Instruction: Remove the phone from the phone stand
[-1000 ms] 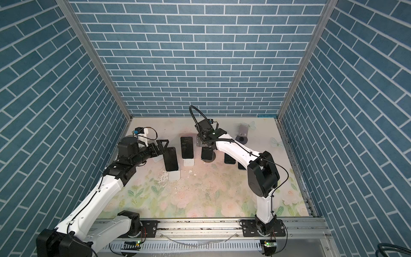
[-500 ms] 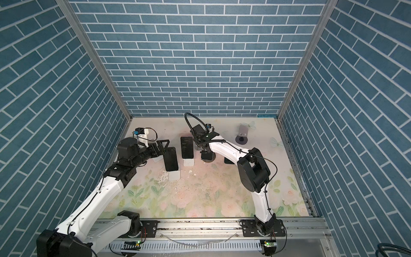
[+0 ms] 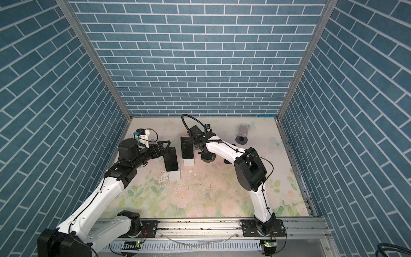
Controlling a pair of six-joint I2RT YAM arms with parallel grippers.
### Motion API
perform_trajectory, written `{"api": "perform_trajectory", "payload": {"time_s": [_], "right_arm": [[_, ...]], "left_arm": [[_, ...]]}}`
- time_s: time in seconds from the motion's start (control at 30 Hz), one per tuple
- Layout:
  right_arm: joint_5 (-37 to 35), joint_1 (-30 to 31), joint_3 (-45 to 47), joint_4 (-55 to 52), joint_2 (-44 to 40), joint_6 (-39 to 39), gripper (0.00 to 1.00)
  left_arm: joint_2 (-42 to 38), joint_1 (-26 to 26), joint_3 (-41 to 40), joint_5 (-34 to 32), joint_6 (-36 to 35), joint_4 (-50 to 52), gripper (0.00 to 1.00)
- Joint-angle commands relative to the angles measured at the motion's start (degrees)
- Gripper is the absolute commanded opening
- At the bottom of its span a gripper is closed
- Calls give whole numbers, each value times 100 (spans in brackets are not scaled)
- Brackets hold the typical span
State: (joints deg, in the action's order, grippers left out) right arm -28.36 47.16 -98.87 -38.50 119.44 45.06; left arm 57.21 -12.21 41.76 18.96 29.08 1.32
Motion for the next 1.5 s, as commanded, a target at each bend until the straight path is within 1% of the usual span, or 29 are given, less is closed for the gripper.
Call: {"api": "perform_trajectory", "payload": {"time_s": [0.0,0.1,0.17,0.33,0.43,0.5,0.63,0.87,1.2,1.47], "right_arm": [[-170,26,-225,-300,180,296,83],[-178,22,-103,-261,147,410,80],[-153,17,-29,-178,134,425,76],[-78,27,19,-88,162,400,54],[-4,25,12,-122,153,343,44],[26,33,54,-107,86,274,40],[76,31,146,-16,-149,87,39],[325,27,7,-124,-449,-253,37],[390,-4,-81,-362,-829,-578,35],[803,-166,-112,-586,-1025,-770,35]], "left_arm": [[-25,-16,-42,-50,-42,-87,100],[5,-19,18,2,-87,17,100],[5,-19,-39,2,-38,-54,100],[-7,-19,-80,47,10,-123,100],[-31,-19,-106,28,10,-167,100],[-33,-18,-106,29,1,-150,100],[-57,-19,-89,20,-9,-80,100],[-186,-19,-84,-26,-1,-1,100],[-331,-27,-27,-155,-61,223,100],[-453,-71,56,-287,-149,473,99]]}}
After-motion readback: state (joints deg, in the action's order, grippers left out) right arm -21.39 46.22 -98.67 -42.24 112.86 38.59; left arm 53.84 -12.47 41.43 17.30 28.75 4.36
